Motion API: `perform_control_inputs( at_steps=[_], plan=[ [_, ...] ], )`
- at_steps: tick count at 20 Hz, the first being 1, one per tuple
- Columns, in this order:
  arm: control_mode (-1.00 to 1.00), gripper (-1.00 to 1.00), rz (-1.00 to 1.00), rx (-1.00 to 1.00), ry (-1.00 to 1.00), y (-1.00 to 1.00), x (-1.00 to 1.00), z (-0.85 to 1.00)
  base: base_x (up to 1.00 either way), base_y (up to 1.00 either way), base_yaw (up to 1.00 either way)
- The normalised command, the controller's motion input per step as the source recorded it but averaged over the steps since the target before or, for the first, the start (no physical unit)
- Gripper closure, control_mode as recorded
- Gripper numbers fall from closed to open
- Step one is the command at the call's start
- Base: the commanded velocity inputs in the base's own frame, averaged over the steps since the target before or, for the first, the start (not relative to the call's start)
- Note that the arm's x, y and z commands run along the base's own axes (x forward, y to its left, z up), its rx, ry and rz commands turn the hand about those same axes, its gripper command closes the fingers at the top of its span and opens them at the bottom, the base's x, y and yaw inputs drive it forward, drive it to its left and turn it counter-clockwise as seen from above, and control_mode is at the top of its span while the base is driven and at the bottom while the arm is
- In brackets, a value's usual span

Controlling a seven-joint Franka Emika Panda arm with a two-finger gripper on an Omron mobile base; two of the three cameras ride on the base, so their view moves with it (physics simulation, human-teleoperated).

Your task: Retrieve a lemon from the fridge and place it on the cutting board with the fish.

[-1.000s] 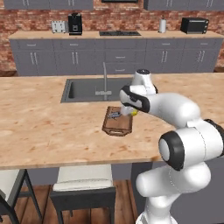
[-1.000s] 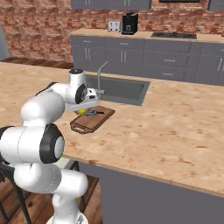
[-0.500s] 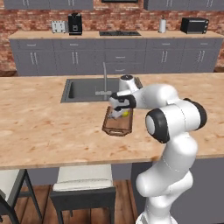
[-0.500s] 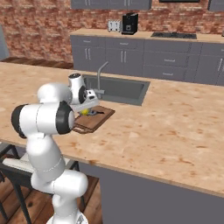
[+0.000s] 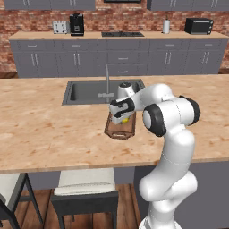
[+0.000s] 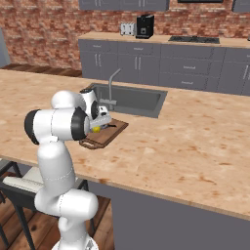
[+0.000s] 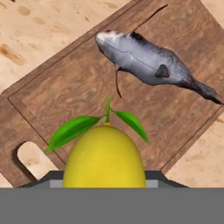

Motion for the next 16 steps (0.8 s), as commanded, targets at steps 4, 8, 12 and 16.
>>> perform_control_inputs(
  at_steps=[4, 8, 12, 16],
  plan=[
    [-1.0, 1.0, 0.0, 0.0, 0.0, 0.0, 0.2, -0.33, 0.0, 0.0, 0.0],
    [-1.0, 1.0, 0.0, 0.0, 0.0, 0.0, 0.14, -0.32, 0.0, 0.0, 0.0],
    [-1.0, 1.0, 0.0, 0.0, 0.0, 0.0, 0.1, -0.32, 0.0, 0.0, 0.0],
    [-1.0, 1.0, 0.0, 0.0, 0.0, -0.01, 0.14, -0.26, 0.0, 0.0, 0.0]
  ],
)
